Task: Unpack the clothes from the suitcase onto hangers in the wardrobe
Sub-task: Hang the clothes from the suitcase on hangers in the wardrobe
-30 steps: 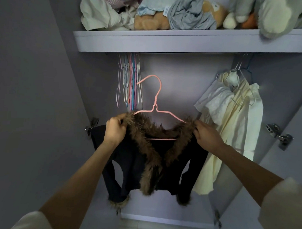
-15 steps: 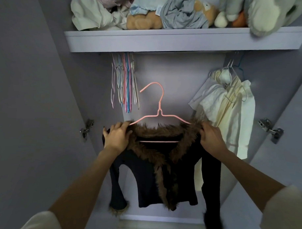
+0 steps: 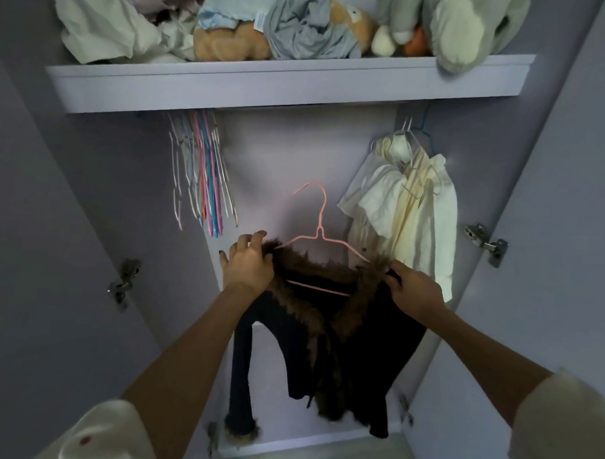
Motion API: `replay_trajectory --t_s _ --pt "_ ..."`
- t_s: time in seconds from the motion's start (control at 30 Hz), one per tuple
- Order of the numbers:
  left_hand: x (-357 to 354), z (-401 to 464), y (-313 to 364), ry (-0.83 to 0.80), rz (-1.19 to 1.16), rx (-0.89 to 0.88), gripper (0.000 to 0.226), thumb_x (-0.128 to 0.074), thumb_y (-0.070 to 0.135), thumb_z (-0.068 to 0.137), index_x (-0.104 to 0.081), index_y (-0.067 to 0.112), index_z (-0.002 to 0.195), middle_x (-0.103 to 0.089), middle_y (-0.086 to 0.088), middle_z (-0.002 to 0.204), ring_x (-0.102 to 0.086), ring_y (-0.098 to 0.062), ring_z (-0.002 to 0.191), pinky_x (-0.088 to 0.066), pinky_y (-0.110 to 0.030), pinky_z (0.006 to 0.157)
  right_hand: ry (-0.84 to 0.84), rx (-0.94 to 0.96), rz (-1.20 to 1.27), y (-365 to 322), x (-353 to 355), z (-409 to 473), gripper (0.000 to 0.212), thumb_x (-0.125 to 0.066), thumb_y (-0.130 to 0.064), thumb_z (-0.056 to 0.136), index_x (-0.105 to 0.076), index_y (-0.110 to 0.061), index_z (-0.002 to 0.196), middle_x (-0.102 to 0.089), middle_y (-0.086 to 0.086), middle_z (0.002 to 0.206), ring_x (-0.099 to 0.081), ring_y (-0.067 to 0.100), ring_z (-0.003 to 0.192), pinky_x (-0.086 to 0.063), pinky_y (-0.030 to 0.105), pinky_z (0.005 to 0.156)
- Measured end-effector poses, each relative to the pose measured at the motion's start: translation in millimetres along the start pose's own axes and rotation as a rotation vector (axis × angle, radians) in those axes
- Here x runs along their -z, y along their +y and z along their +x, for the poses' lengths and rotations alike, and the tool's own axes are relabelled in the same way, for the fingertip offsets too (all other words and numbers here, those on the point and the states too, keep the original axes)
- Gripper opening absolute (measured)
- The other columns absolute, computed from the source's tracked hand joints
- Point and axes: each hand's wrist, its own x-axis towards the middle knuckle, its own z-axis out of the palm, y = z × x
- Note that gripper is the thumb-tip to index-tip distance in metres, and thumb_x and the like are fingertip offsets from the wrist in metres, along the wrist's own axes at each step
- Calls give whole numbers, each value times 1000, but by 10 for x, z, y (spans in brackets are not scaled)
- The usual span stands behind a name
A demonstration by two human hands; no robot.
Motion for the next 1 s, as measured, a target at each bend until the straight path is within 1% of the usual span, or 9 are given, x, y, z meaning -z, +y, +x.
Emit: replay_trajectory --t_s 0.17,0.27,0.37,0.47,0.53,0.63,0.7,0.87,1.0 --pt "15 226 273 139 -29 -170 43 -44 15 95 -39 14 138 -43 -12 140 -39 -30 128 -26 -46 111 -46 -224 229 23 98 122 30 -46 -27 95 -57 -15 120 -64 12 115 -59 32 105 -45 32 84" --pt "104 392 533 258 -24 -258 45 -45 16 95 -38 13 139 -39 -12 140 -34 -29 130 -26 -43 107 -86 -253 462 -21 280 315 27 -46 -21 96 -58 -5 114 -62 15 109 -57 25 94 -42 26 78" --pt "233 619 826 362 57 -326 50 -48 17 92 -35 12 140 -32 -17 145 -26 -33 136 -26 -45 107 -126 -256 662 -118 491 598 23 -43 -19 98 -57 -4 108 -59 13 100 -55 21 89 -39 25 77" --pt "341 883 1074 533 152 -452 59 -62 11 77 -45 9 133 -40 -24 140 -36 -42 131 -34 -52 101 -49 -221 663 -161 613 949 27 -43 -19 98 -57 -2 113 -59 12 101 -54 21 90 -38 23 76" --pt "374 1068 1210 642 250 -500 68 -65 12 69 -44 12 134 -41 -23 141 -37 -43 130 -35 -55 100 19 -191 625 -157 648 1188 29 -42 -18 98 -55 0 116 -60 15 108 -54 23 93 -37 22 77" --pt "414 1274 1375 704 405 -497 74 -60 23 76 -30 19 144 -26 -18 151 -23 -43 138 -22 -61 107 131 -174 562 -106 665 1519 31 -41 -17 98 -54 0 120 -59 19 117 -55 31 108 -40 26 83" --pt "389 1440 1434 690 406 -465 73 -54 26 83 -21 22 147 -14 -16 155 -11 -42 142 -12 -63 109 188 -176 555 -44 668 1785 31 -41 -16 98 -53 1 121 -59 21 118 -54 35 111 -41 30 88" --pt "179 1791 1382 868 461 -439 78 -63 30 75 -27 22 144 -28 -17 151 -23 -44 138 -18 -67 104 233 -186 545 147 515 2433 30 -42 -13 97 -54 6 116 -60 24 117 -55 37 109 -43 33 87" --pt "108 1914 1363 996 468 -454 80 -64 31 75 -26 23 144 -29 -16 151 -15 -40 137 -14 -66 105 222 -318 589 425 312 2653 32 -42 -11 96 -54 8 118 -59 25 119 -55 38 111 -43 35 86"
